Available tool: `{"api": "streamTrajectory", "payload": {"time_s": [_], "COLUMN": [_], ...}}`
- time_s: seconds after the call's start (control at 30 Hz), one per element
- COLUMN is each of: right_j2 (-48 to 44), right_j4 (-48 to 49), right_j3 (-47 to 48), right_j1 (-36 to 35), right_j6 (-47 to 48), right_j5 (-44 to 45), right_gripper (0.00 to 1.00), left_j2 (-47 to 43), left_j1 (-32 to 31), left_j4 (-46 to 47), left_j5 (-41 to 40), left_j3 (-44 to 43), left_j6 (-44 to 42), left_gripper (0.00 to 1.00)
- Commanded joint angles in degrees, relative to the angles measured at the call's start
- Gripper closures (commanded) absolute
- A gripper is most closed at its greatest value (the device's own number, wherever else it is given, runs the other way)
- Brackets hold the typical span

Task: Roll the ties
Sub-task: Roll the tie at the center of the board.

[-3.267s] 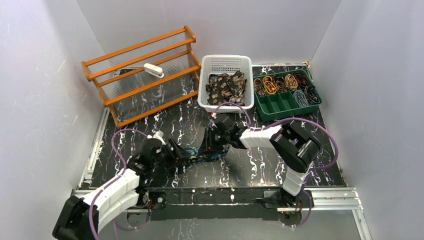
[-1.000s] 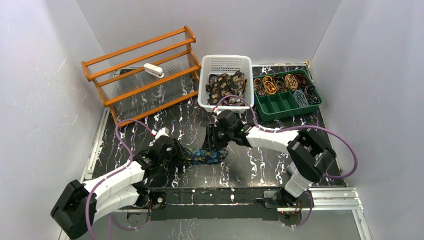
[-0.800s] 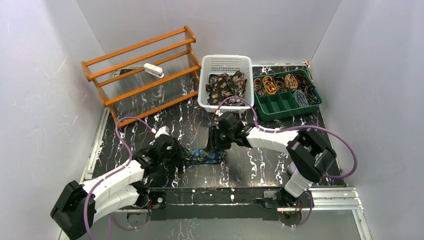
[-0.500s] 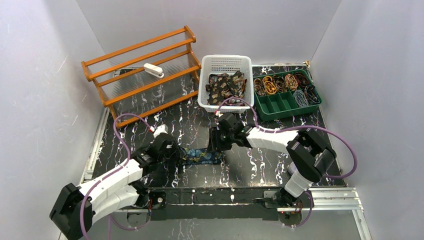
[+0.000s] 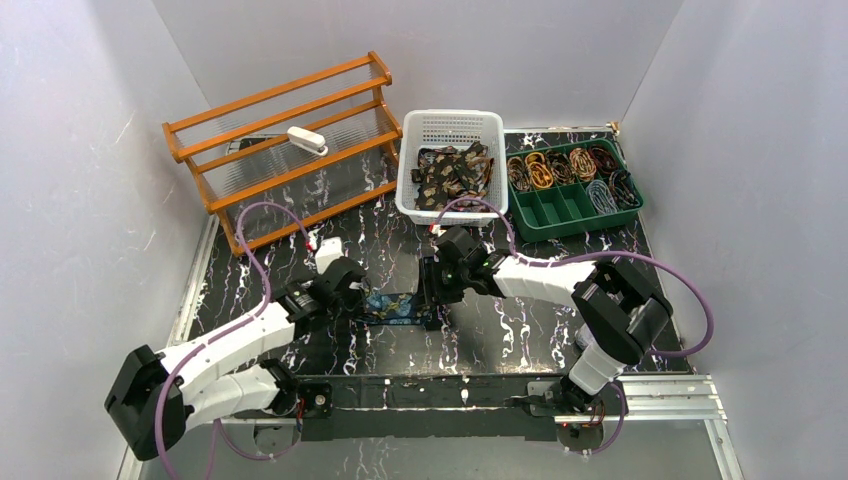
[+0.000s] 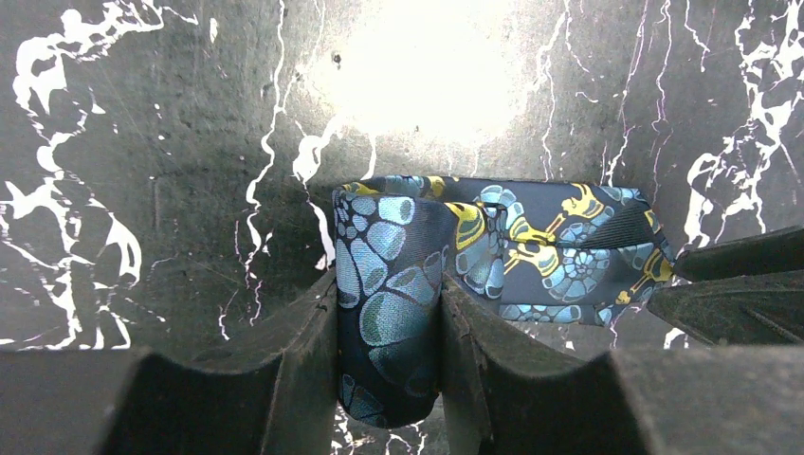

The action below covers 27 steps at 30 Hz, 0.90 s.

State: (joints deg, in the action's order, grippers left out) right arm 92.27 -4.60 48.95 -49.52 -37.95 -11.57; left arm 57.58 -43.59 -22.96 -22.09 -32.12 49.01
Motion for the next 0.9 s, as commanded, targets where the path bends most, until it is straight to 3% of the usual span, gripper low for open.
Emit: {"api": "streamTrajectory", "payload": {"time_s": [0.0, 0.43, 0.87], "right_j2": [-2.06, -3.9, -8.58], "right_j4": [0.0, -1.3, 1.72], "right_j3": [-0.26, -0.75, -7.74], "right_j1": [-0.14, -0.04, 6.23], "right_j6": [-0.37, -1.64, -6.72], "right_j5": [2.28, 6.73, 7.0], "right_gripper": [0.45, 0.43, 0.41], "left_j2": [2.75, 13.99, 30.08], "left_j1": [-3.54, -13.34, -21.76], "left_j4": [-7.41, -18.66, -28.0], "left_j5": [-10.74, -26.77, -34.13], "left_j3": [-5.1, -14.84, -26.87], "left_j6": [-0.4, 5.15, 11.18], "left_gripper": [0.65, 0.67, 0.66]}}
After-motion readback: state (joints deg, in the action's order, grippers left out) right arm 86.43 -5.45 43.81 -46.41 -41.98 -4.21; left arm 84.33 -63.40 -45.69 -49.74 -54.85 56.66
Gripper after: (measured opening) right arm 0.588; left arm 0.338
